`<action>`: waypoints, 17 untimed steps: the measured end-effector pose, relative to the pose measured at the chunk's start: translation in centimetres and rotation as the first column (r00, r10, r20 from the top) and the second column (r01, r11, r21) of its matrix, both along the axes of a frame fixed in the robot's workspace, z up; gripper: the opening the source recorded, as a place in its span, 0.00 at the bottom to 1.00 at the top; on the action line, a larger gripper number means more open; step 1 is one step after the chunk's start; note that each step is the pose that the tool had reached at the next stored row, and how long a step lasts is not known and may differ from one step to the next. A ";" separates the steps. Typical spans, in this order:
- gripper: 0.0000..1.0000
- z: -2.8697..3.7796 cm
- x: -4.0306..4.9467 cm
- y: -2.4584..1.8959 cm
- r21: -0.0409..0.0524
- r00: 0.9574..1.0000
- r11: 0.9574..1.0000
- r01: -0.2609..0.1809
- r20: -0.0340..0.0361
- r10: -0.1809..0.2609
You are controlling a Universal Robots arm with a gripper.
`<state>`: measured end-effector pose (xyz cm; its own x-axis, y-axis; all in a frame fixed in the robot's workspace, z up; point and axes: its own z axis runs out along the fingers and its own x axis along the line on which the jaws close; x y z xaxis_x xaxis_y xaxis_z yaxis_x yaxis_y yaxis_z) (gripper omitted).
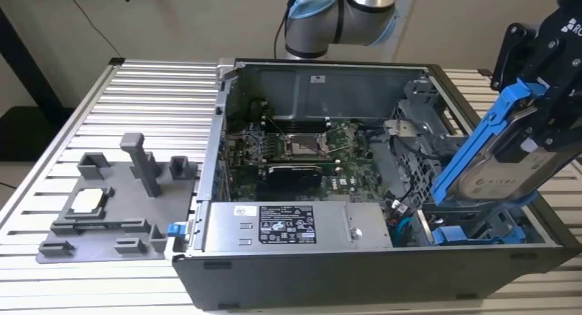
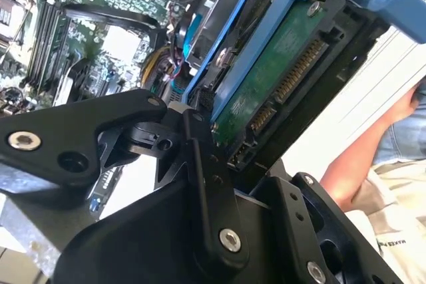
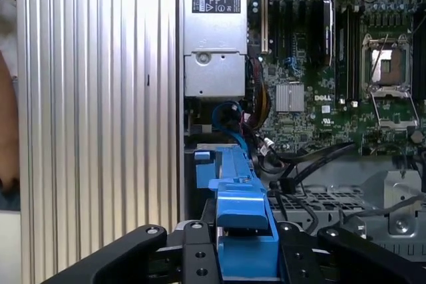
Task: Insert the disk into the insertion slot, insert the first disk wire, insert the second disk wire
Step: 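Insert the disk into the insertion slot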
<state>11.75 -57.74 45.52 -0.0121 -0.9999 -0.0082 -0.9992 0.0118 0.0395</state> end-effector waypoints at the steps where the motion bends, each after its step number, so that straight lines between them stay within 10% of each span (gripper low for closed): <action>1: 0.33 -0.13 0.02 0.00 0.000 1.000 1.000 -0.001 0.000 0.001; 17: 0.33 -2.43 0.47 0.00 0.000 0.999 0.999 -0.033 0.000 0.033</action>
